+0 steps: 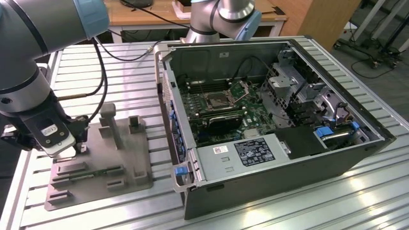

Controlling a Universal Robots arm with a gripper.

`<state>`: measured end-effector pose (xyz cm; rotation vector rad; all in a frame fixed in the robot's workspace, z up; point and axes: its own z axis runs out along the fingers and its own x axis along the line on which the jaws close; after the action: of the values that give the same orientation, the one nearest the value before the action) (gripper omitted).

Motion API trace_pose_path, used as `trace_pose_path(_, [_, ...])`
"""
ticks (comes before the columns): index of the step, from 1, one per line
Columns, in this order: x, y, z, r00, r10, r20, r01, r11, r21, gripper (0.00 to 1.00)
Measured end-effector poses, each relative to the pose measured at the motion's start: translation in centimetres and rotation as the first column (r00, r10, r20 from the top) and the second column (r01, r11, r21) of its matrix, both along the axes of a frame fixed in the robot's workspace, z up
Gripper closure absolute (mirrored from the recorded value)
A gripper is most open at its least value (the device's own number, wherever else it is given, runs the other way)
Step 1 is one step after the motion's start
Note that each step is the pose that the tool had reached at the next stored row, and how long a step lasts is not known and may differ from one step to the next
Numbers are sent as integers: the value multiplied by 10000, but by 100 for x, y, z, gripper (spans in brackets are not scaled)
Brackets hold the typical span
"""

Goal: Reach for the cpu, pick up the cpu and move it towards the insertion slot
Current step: 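Pick up the cpu and move it towards the insertion slot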

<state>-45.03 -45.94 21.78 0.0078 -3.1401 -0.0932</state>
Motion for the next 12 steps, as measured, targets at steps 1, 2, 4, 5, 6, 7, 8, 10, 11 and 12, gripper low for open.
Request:
trace_pose_path(1, [0, 0, 5, 10000, 0, 0, 0, 10000, 0, 45])
trace_pose_path(2, [0, 0, 11, 10000, 0, -1, 0, 10000, -1, 45])
trace_pose_path(4, [0, 0, 24, 10000, 1, 0, -1, 10000, 0, 45])
trace_pose_path(5, [0, 0, 29, 10000, 1, 1, -1, 10000, 1, 45])
trace_pose_path(6, [0, 0, 33, 10000, 0, 1, 0, 10000, 0, 45])
trace_pose_path(7, [0, 0, 38, 10000, 0, 1, 0, 10000, 0, 45])
trace_pose_path(8, [0, 0, 98, 10000, 0, 0, 0, 10000, 0, 45])
trace_pose_path(10, [0, 0, 105, 10000, 0, 1, 0, 10000, 1, 45])
trace_pose_path(11, [0, 0, 110, 10000, 0, 0, 0, 10000, 0, 45])
trace_pose_path(12, [0, 0, 114, 10000, 0, 0, 0, 10000, 0, 45])
